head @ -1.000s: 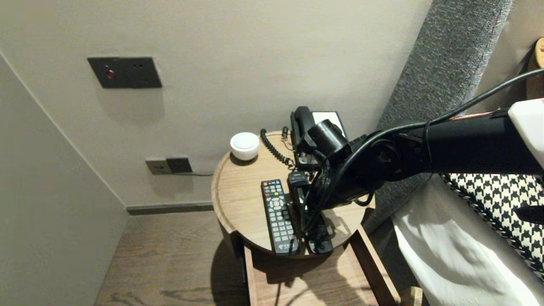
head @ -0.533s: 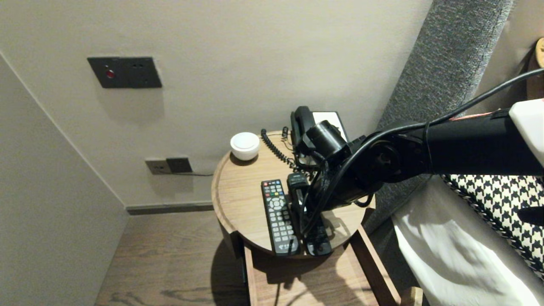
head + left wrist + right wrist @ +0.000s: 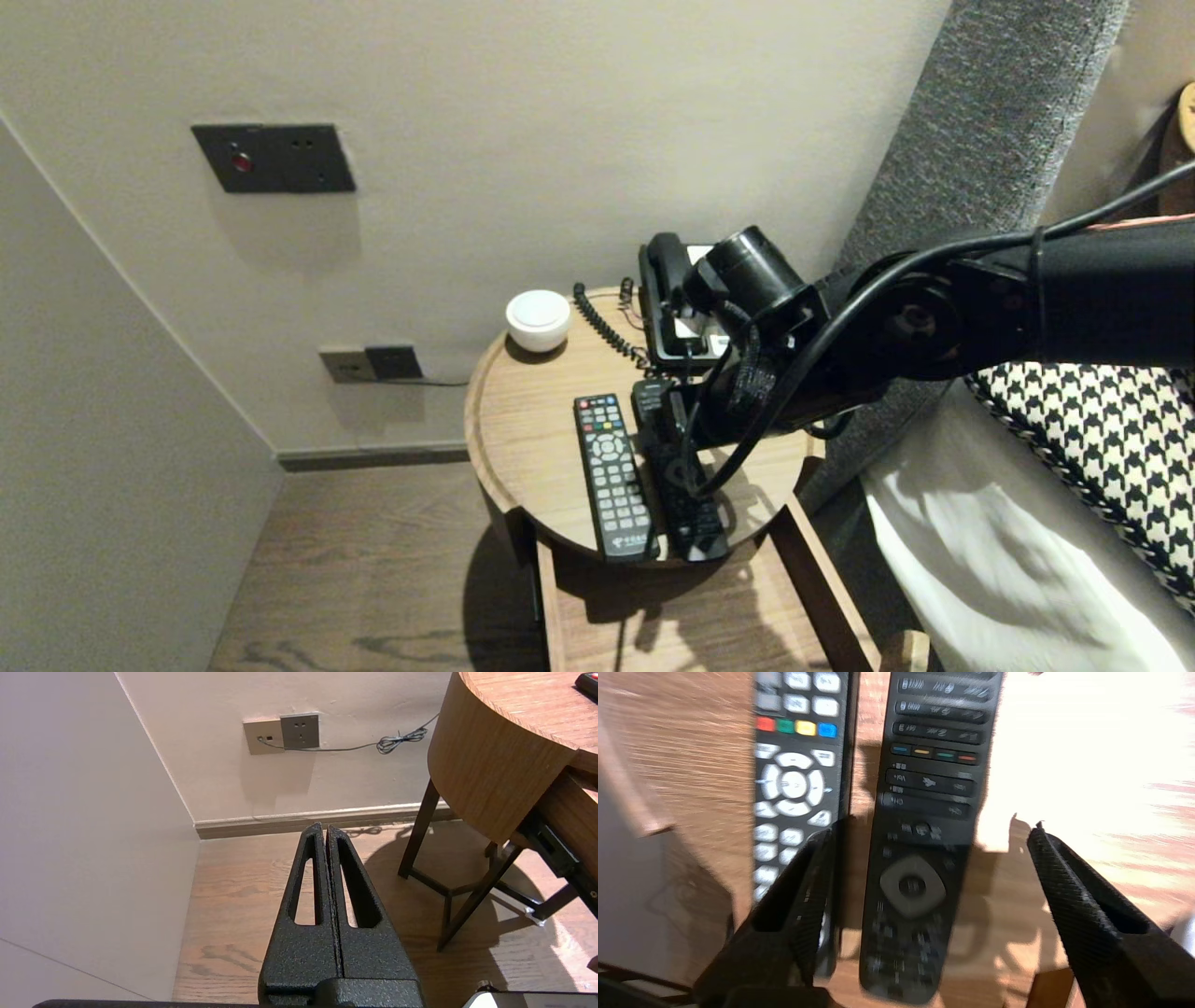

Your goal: Take the remote control out of the drawer one by one and place them on the table, then close the nightstand drawer

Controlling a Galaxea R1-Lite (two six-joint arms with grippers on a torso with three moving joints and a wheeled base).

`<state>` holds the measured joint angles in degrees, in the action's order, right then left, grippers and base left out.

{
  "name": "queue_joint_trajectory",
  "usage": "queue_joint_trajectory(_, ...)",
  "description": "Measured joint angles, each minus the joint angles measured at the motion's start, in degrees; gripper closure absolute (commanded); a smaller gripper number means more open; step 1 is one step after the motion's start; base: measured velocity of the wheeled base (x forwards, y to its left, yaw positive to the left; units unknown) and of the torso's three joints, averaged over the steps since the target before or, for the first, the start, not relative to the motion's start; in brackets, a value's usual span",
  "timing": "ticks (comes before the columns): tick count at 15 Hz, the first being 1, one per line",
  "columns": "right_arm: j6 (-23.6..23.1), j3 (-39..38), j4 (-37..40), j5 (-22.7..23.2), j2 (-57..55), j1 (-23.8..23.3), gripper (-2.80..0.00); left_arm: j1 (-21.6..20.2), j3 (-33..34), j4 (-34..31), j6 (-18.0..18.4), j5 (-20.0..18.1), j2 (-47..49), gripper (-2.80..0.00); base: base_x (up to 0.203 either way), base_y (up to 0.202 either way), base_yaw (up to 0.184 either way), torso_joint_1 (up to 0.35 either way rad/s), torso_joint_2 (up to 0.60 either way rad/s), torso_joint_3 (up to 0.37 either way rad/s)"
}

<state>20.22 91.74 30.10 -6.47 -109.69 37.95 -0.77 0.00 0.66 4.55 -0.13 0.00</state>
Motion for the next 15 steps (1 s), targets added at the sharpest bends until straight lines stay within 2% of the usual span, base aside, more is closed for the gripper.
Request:
queue_joint_trajectory(2,0.06,-1.47,0.60,0.00,3.87,-0.13,-2.80,0.00,0.00,0.03,-0.01,0.04,0.00,0.00,0.000,0.000,0.000,0.000,0.00,0.000)
queue_joint_trajectory(3,0.22,-3.02,1.05,-0.05,6.26,-0.61,0.00,0.00,0.00,0.02,-0.01,0.03,0.00,0.00,0.000,0.000,0.000,0.000,0.00,0.000)
queue_joint_trajectory(6,0.46,-9.61,1.57,-0.05,13.35,-4.61,0.00,0.00,0.00,0.04,0.00,0.00,0.00,0.00,0.000,0.000,0.000,0.000,0.00,0.000)
queue_joint_trajectory(10,0.56,-20.21,1.87,1.47,23.20,-13.83,0.00,0.00,0.00,0.02,0.00,0.00,0.00,0.00,0.000,0.000,0.000,0.000,0.00,0.000)
queue_joint_trajectory(15,3.68,-35.21,1.88,2.46,32.89,-17.79,0.00,0.00,0.00,0.04,0.00,0.03,0.00,0.00,0.000,0.000,0.000,0.000,0.00,0.000)
